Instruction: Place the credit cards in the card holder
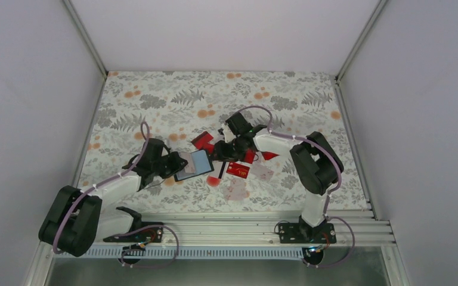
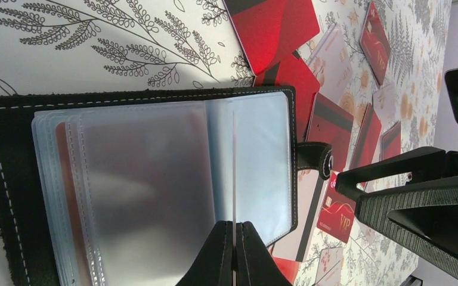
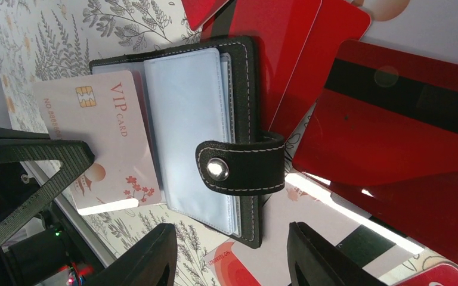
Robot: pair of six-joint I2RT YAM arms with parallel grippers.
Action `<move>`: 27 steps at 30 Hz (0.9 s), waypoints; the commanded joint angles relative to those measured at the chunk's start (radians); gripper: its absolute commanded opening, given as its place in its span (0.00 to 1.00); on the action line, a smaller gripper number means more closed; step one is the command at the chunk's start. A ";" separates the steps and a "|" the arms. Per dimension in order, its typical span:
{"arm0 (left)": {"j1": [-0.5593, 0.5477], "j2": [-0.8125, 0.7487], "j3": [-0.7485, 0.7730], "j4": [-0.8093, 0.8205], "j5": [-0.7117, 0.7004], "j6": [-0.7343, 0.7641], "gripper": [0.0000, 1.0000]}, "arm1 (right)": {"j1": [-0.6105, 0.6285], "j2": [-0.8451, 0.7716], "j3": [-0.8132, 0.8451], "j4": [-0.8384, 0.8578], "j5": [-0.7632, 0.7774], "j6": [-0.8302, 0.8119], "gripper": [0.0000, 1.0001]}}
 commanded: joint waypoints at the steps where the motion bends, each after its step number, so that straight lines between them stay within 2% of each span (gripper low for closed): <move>1: 0.006 0.024 -0.006 0.048 0.017 0.015 0.02 | 0.015 0.018 0.014 0.019 -0.007 -0.014 0.47; 27: 0.033 0.094 -0.032 0.119 0.071 -0.038 0.02 | 0.024 0.070 0.018 0.024 -0.023 -0.030 0.42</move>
